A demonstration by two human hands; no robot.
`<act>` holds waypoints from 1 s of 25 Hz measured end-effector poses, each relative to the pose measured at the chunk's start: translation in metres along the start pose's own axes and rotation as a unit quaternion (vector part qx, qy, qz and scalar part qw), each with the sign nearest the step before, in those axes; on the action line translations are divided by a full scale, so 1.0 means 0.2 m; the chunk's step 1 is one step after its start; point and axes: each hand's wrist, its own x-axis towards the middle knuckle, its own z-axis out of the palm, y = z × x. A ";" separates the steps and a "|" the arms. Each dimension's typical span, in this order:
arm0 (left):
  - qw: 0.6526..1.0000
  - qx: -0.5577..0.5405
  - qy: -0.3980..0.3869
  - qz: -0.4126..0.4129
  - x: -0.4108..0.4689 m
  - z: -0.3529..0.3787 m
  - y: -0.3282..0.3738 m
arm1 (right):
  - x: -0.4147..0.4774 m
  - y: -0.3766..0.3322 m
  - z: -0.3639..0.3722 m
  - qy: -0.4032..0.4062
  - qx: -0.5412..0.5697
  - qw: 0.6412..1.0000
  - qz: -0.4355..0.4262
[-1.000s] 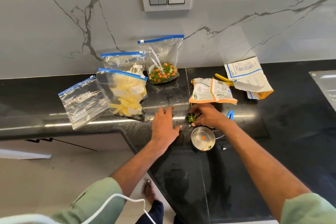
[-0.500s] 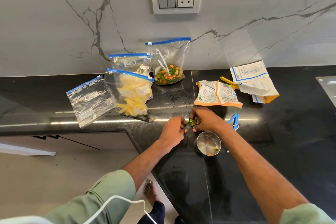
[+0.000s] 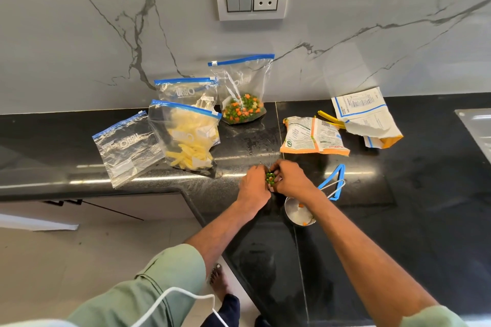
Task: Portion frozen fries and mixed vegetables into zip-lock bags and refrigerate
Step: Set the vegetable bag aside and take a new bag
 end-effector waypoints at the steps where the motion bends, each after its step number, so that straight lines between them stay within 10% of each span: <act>1: 1.000 -0.004 -0.002 -0.003 0.01 0.00 -0.01 | 0.00 0.00 0.01 0.001 0.017 1.000 0.014; 11: 0.992 -0.119 -0.030 -0.027 0.04 -0.03 -0.06 | -0.01 0.01 0.01 -0.010 0.091 0.996 0.019; 25: 0.998 0.045 -0.017 0.032 -0.04 -0.04 -0.07 | -0.05 -0.08 0.00 -0.017 -0.095 0.994 -0.042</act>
